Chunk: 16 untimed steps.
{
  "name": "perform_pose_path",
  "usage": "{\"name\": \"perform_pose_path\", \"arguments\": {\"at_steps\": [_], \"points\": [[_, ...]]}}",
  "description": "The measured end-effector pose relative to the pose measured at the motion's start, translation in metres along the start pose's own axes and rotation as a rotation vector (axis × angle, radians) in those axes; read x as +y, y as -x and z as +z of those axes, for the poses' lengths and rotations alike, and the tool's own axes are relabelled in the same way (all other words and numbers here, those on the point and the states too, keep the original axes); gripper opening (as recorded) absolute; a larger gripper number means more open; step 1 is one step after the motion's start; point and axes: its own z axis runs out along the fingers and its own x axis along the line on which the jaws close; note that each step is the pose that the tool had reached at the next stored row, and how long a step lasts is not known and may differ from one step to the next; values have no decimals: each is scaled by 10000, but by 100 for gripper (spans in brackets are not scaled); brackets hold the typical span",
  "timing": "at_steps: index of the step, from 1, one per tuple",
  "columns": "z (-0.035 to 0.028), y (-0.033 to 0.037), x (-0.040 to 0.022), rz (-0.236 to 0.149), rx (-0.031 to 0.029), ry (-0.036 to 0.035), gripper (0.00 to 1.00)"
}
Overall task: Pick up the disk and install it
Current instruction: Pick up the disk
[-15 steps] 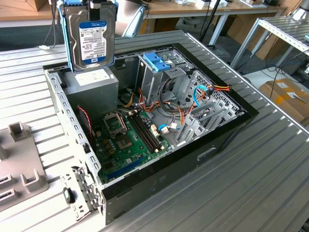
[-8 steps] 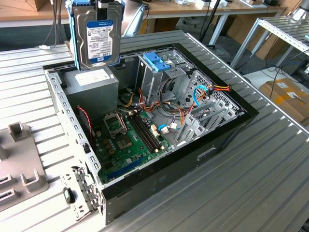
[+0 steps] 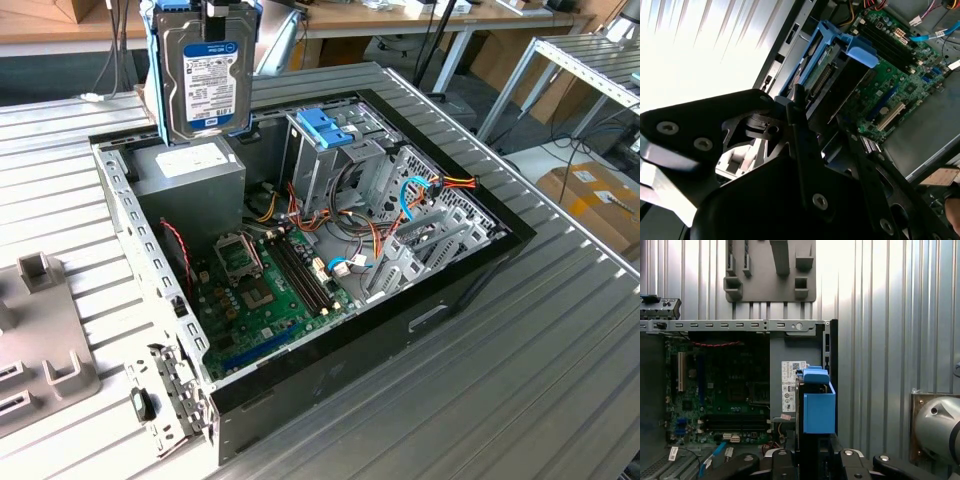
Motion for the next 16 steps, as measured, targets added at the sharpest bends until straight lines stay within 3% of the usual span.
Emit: {"name": "perform_pose_path", "arguments": {"at_steps": [7,16], "points": [[-1,0,-41,0,1,0,35],[-3,-1,-253,0,1,0,35]]}}
